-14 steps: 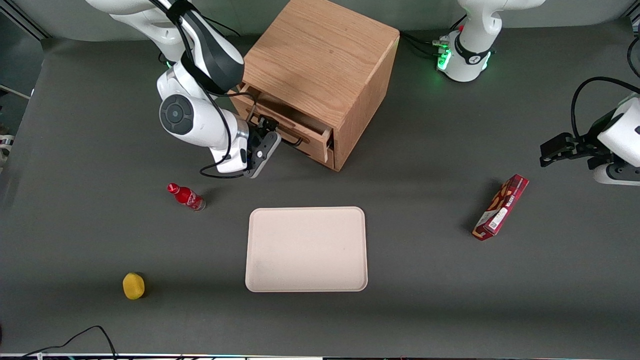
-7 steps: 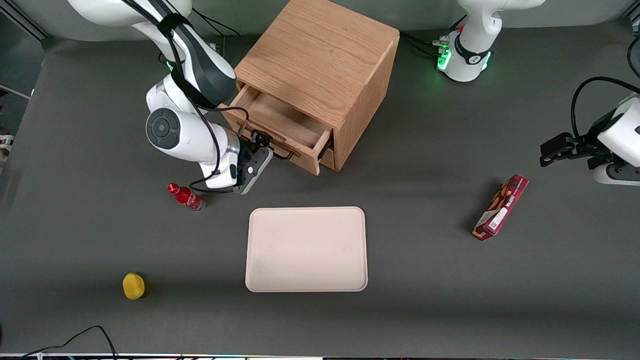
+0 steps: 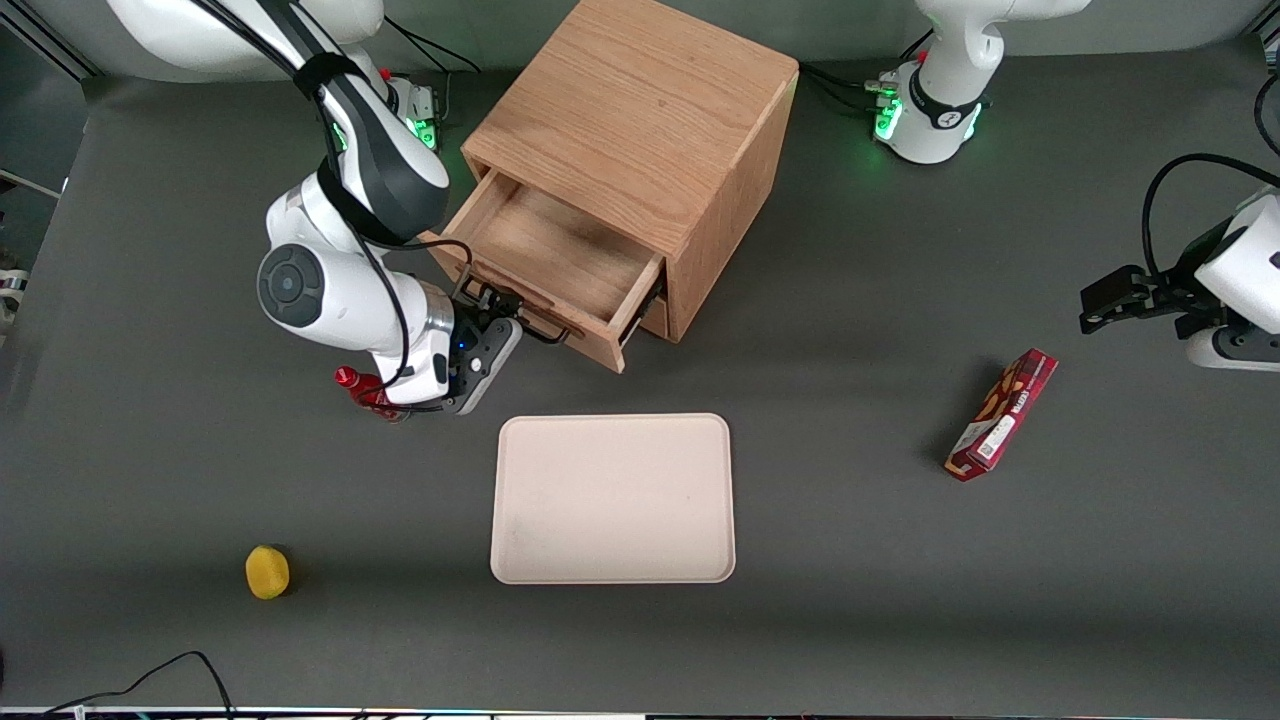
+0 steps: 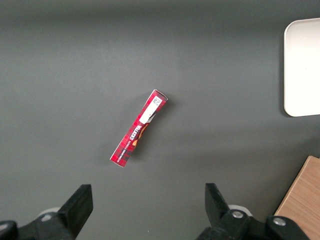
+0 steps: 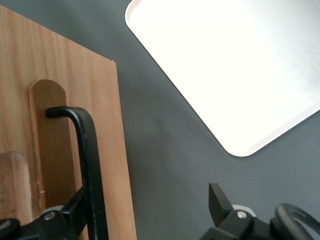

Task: Open upper drawer
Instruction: 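Pull the upper drawer outward by its handle with the right gripper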

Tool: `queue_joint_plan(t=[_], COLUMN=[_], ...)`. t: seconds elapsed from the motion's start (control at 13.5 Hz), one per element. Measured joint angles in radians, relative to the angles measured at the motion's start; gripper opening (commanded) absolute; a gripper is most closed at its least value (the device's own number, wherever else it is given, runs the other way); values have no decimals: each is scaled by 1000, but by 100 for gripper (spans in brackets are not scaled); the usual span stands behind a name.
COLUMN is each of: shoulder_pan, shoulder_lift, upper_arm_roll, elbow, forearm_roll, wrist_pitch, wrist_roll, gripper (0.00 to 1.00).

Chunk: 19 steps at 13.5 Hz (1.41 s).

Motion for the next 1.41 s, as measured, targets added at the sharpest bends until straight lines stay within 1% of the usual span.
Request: queue_joint_plan(t=[0.15,0.52,0.74,0.96,1.19,1.41], shoulder_pan=[0,-1,-1,-5,-5,-3], shoulder_lift=[17,79,121,162,176,186], upper_arm_roll=[-16,-27,-51,-64,-86,-90], elbow=[22,93,172,246,261,281], forearm_roll=[-9,-65,-86,-121,-126,-126], wrist_pitch=[0,-4,-51,-83,-86,-106], wrist_roll=[-18,-26,-27,-47,-77,-102], gripper=[100,100,100,100,100,100])
